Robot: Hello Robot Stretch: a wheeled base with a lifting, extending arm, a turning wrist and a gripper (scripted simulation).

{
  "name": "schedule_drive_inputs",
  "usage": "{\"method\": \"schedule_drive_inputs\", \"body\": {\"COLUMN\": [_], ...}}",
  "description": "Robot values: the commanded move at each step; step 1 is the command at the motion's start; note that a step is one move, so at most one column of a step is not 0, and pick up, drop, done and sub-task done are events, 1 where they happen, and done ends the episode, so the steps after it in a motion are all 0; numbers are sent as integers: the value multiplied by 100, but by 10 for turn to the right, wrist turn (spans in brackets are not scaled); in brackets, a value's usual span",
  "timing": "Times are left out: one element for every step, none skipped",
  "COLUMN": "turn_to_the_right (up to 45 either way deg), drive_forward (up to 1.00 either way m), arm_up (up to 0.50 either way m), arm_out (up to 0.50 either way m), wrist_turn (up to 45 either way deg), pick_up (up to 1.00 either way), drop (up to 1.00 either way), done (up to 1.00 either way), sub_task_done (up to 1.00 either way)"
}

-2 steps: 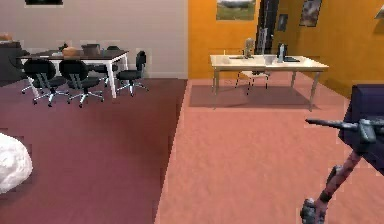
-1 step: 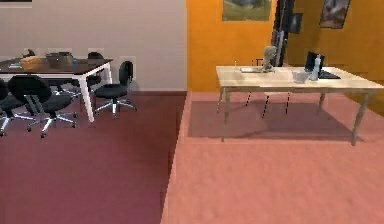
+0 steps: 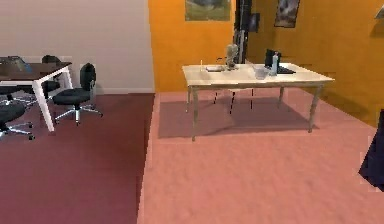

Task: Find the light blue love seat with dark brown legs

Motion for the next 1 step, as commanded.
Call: {"method": "schedule_drive_inputs", "body": {"turn_to_the_right": [0], "drive_forward": [20], "arm_up": [0], "arm_out": [0], "wrist_turn": [0], "pick_up": [0], "drop": [0], "done": [0], "sub_task_done": [0]}}
